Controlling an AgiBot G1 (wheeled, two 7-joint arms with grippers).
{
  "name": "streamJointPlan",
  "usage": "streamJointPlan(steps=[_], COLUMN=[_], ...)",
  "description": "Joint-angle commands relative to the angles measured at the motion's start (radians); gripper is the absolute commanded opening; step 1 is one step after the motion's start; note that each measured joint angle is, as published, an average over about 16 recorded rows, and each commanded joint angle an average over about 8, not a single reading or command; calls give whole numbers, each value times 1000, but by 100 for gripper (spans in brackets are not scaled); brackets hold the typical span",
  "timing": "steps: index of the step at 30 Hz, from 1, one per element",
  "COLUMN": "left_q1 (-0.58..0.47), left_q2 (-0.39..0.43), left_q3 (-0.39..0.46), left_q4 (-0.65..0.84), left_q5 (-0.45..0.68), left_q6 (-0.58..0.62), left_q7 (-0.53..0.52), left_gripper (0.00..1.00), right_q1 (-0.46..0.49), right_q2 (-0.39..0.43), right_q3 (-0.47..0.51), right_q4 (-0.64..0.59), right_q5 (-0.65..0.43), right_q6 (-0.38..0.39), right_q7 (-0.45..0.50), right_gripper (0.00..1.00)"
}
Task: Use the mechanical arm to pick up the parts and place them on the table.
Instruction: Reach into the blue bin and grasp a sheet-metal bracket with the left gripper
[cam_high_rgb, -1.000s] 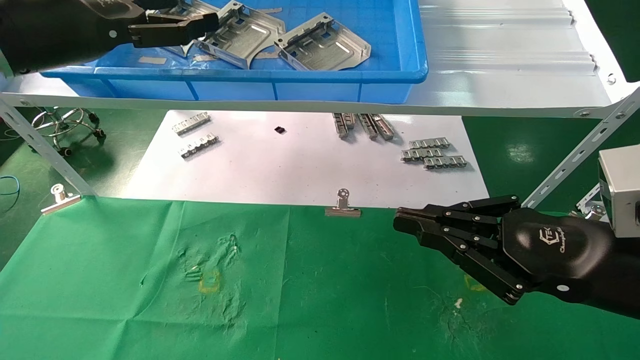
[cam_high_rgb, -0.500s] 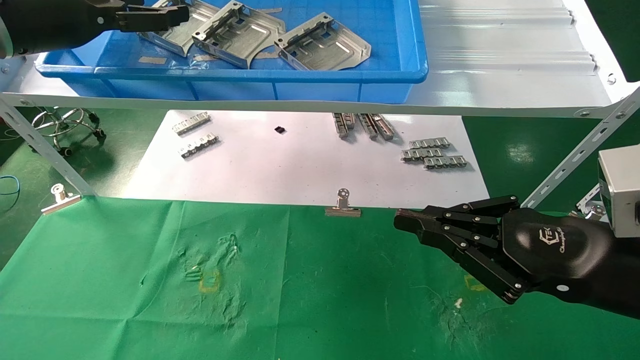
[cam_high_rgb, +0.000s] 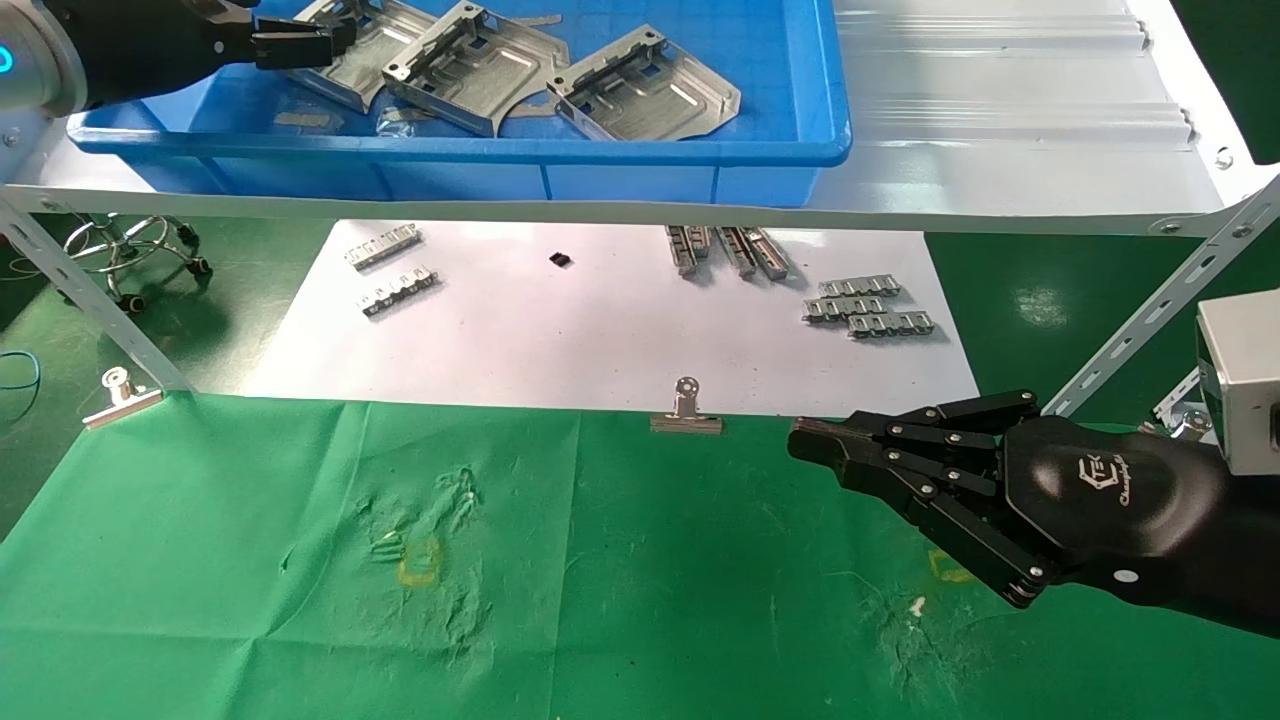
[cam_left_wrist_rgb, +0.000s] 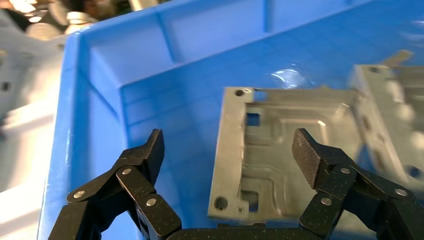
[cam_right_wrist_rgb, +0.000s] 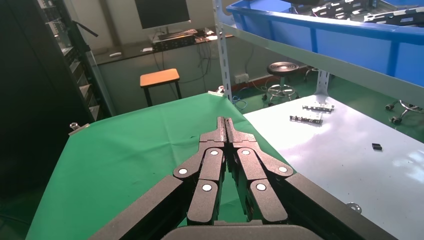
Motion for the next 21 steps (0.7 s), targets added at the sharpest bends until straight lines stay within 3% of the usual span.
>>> streamJointPlan(steps=[1,21], left_q1=[-1,-4], left_q2=[15,45], left_q3=[-2,-13], left_q4=[16,52], left_q5=[-1,-15], left_q6=[-45,-85], left_q7=[14,65], left_gripper=[0,0], right_q1=[0,0], right_q2=[0,0], right_q3=[0,0], right_q4=[0,0], right_q5=[0,0], right_q6=[0,0], right_q7=[0,0], right_gripper=[0,0])
